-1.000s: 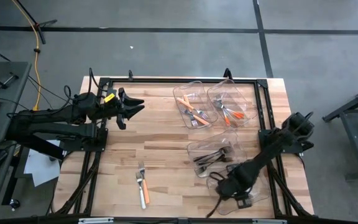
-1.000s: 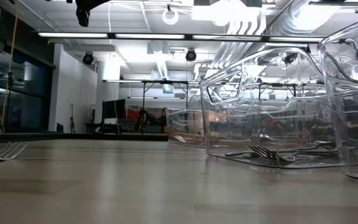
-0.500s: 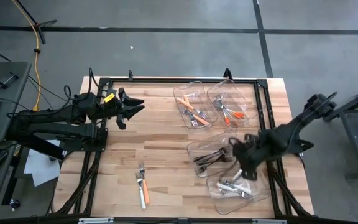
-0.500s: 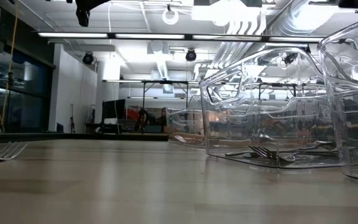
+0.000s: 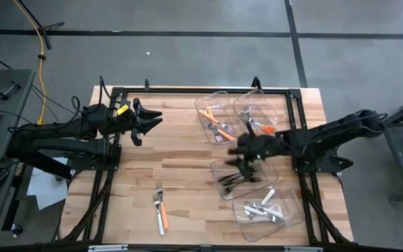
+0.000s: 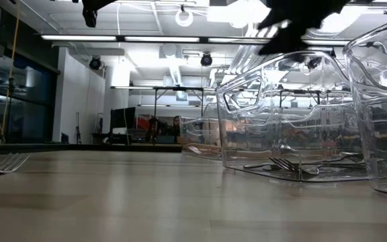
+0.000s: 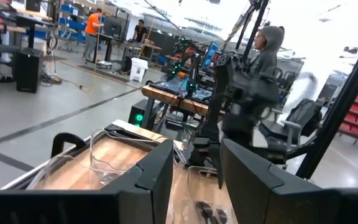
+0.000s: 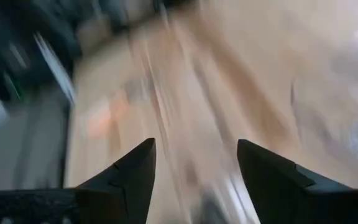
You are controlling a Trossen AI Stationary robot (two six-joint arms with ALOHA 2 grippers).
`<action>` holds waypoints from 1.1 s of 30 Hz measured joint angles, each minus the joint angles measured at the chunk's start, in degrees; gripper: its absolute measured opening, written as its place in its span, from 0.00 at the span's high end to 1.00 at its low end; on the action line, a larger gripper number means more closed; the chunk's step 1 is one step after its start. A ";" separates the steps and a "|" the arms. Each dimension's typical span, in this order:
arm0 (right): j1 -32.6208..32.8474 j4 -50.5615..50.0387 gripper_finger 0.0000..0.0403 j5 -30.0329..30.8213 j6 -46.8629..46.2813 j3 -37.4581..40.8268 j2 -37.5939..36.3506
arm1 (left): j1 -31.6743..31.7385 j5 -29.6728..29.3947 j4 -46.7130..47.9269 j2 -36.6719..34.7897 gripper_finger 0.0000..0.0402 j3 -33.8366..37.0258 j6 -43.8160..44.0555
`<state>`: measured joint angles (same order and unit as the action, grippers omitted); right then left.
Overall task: Sort silverware by color (type)
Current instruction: Move the white fork from the bottom
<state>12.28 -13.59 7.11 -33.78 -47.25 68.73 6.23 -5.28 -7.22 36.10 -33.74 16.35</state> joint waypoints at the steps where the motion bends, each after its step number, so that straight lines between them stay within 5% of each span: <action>1: -1.82 7.10 0.48 0.00 0.46 2.04 0.00 | 0.00 -0.01 -0.03 0.00 0.70 0.00 -0.67; 4: -7.03 25.31 0.48 0.00 1.92 6.69 0.00 | 0.01 0.00 -0.59 0.00 0.70 0.02 -1.50; 8: -12.58 35.53 0.48 -0.30 8.07 7.83 -0.02 | 0.01 -0.02 -0.64 0.00 0.70 0.00 -1.61; 18: -17.30 35.23 0.48 -6.86 22.00 1.79 -0.07 | 0.00 -0.04 -0.57 0.00 0.70 0.00 -5.68; 33: -17.12 33.10 0.48 -6.94 23.78 1.67 -0.04 | -0.01 -0.04 -0.38 0.00 0.70 0.00 -7.62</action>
<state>-4.84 19.50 0.17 -10.00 -45.58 68.69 6.22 -5.32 -7.60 36.10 -33.74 8.73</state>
